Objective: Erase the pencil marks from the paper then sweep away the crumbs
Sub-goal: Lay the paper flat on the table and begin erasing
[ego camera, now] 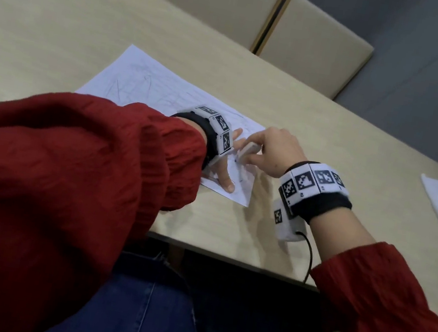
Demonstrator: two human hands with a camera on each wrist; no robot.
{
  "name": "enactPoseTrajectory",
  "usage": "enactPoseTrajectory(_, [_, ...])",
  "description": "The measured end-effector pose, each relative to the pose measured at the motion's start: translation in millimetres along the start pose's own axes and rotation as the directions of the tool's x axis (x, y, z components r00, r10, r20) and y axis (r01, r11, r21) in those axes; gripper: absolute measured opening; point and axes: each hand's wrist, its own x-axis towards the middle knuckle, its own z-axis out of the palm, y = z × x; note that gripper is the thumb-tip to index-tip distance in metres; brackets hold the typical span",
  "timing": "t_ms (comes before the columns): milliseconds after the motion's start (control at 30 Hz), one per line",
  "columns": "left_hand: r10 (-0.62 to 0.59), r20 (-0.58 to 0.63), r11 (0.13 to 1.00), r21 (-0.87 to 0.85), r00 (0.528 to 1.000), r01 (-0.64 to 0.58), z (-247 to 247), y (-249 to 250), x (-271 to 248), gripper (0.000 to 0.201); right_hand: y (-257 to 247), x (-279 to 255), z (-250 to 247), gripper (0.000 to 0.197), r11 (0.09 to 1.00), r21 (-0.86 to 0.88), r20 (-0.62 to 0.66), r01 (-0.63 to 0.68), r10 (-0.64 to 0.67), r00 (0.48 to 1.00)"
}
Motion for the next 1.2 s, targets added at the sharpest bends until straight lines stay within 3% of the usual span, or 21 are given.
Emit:
enactPoseTrajectory(100, [0.001, 0.006, 0.999, -0.050, 1.000, 0.000, 3, 2, -3, 0.144, 3, -9, 3, 0.012, 1.000, -0.007, 0.063, 0.012, -0.011, 0.998])
enactPoseTrajectory(233, [-0.016, -0.004, 0.999, 0.043, 1.000, 0.016, 0, 4, -5, 0.136, 10, -29, -2, 0.014, 0.998, -0.012, 0.205, 0.057, -0.053, 0.977])
enactPoseTrajectory(367, [0.000, 0.005, 1.000, 0.015, 1.000, -0.001, -2, 3, -6, 0.136, 6, -7, -1, 0.012, 0.996, 0.085, 0.008, -0.024, 0.024, 1.000])
enactPoseTrajectory(433, [0.004, 0.003, 0.999, 0.041, 1.000, -0.004, -3, 4, -5, 0.143, 5, 0, 3, 0.006, 0.995, 0.085, -0.022, -0.050, 0.052, 0.998])
enactPoseTrajectory(667, [-0.008, 0.003, 0.999, 0.043, 1.000, 0.008, -2, 6, -11, 0.131, 8, -19, -3, 0.011, 0.997, -0.032, 0.210, 0.064, -0.056, 0.976])
enactPoseTrajectory(800, [0.025, -0.014, 0.999, 0.021, 1.000, -0.025, -4, 5, -9, 0.135, 0, -1, -3, 0.007, 1.000, 0.013, 0.012, -0.003, 0.002, 1.000])
enactPoseTrajectory(867, [0.018, -0.019, 0.999, 0.030, 1.000, -0.017, -3, 6, -10, 0.135, 0, -1, -1, 0.009, 0.999, 0.031, 0.010, -0.014, 0.014, 1.000])
enactPoseTrajectory(1033, [-0.024, -0.026, 0.998, 0.056, 0.999, 0.025, 3, 5, -8, 0.135, 7, -27, -3, 0.013, 0.996, -0.045, 0.179, 0.083, -0.074, 0.981])
enactPoseTrajectory(1200, [-0.036, 0.005, 0.998, 0.059, 0.999, 0.036, -5, 6, -11, 0.140, 4, -8, -3, 0.013, 0.999, -0.033, -0.008, -0.010, 0.010, 1.000])
